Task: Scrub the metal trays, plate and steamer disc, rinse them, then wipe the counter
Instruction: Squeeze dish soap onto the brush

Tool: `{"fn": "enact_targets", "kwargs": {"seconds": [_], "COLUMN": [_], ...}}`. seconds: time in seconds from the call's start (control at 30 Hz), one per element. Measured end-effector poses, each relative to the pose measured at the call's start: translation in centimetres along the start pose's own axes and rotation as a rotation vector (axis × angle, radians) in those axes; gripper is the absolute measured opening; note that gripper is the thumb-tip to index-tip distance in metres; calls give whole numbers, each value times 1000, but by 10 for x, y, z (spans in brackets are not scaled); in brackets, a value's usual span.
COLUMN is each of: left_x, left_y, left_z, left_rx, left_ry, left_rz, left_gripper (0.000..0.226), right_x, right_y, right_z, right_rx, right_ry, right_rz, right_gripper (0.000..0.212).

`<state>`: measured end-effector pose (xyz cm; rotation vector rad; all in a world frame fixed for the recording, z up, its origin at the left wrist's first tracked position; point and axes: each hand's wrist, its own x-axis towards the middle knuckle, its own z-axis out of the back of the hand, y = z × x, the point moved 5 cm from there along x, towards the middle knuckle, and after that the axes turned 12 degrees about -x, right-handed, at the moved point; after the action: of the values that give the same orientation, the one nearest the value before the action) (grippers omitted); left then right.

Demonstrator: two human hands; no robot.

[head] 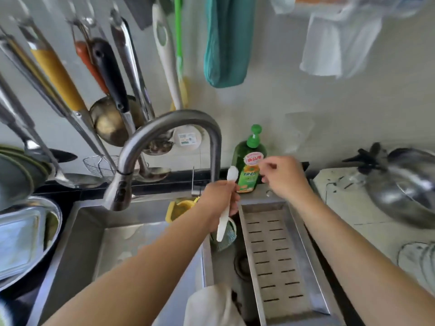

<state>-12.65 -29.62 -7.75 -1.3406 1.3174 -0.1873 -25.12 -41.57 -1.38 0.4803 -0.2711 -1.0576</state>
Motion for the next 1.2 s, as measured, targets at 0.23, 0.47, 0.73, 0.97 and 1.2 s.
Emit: {"fn": "enact_targets", "kwargs": {"seconds": [0.23, 0.47, 0.73, 0.97, 1.2], "left_x": [41, 48, 49, 51, 54], "left_y": [-46, -54, -56, -54, -47], "left_z": [-57, -73, -72, -72, -72], "left_rx": [167, -12, 19, 52, 22], "left_ry": [-48, -52, -58, -73, -71], "left_rz": [-105, -84, -140, -163, -155], "left_gripper": [16, 23, 19, 16, 18], "right_x": [124, 138, 139, 137, 142], "right_y": [19, 11, 11, 8, 9], "right_z": [23, 11, 8, 7, 7], "right_rx": [-165, 112, 121, 134, 66], "right_ry": [-43, 112, 130, 122, 117], "right_rz": [29, -29, -101, -117, -114], "right_gripper": [25, 23, 25, 27, 29]}}
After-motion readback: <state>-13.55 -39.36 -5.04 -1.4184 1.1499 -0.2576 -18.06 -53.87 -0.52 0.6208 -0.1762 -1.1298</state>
